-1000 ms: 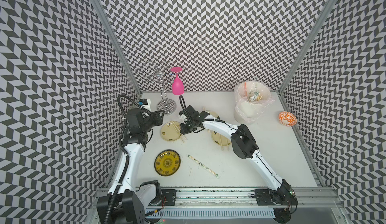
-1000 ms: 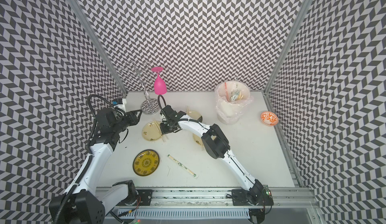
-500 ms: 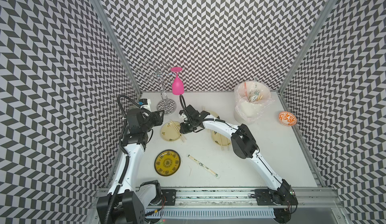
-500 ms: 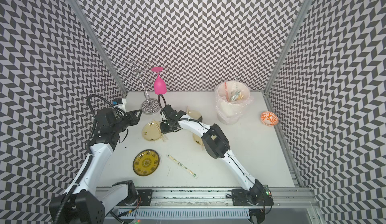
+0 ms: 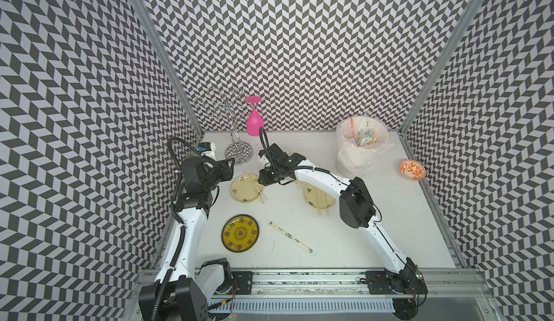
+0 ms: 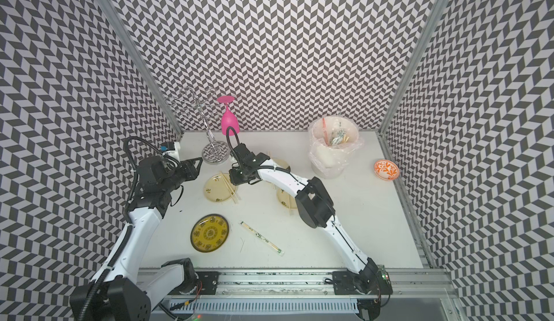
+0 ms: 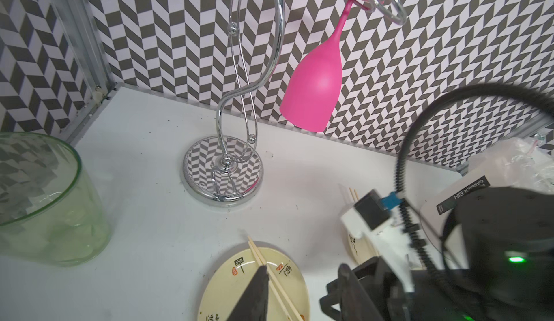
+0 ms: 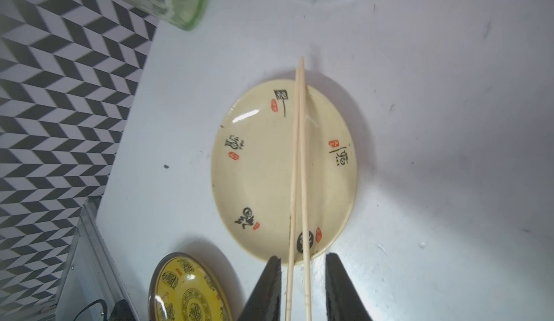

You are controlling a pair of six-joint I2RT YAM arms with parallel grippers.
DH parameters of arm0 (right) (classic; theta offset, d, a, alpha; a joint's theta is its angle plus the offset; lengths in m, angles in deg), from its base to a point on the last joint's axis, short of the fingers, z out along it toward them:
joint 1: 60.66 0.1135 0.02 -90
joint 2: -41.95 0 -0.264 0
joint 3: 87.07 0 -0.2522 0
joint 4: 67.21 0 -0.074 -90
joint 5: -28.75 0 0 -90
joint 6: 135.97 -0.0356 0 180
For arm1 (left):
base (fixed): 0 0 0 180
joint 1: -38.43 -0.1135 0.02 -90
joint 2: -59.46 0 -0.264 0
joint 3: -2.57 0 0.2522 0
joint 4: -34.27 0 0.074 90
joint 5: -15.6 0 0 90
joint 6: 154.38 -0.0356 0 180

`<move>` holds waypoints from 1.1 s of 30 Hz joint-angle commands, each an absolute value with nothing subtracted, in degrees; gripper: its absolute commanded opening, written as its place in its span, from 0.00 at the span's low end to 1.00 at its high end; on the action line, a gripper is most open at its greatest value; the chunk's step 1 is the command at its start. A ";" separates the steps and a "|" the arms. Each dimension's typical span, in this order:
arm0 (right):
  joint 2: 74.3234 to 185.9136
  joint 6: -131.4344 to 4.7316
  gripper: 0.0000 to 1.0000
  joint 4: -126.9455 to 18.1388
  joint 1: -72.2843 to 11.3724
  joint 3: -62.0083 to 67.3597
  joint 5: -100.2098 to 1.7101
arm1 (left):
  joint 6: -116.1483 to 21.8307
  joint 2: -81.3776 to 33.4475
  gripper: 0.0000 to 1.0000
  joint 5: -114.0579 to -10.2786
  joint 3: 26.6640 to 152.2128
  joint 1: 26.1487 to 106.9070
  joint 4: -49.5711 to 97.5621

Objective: Remove the packaging of disposable chopsticks
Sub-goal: Place the chopstick on the plate.

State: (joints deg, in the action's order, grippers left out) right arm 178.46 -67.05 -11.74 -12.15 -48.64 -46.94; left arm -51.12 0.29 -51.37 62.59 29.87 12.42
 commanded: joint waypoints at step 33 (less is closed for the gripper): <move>97.11 -58.47 0.35 -33.01 -27.78 18.79 -57.65 | -129.59 -12.19 0.62 -63.85 57.86 89.33 -14.20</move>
State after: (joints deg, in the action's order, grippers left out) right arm 98.53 -59.16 -29.40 -27.62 18.31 -57.43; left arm -126.73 -9.53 -61.86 55.84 88.54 -10.93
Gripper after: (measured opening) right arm 0.352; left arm 0.622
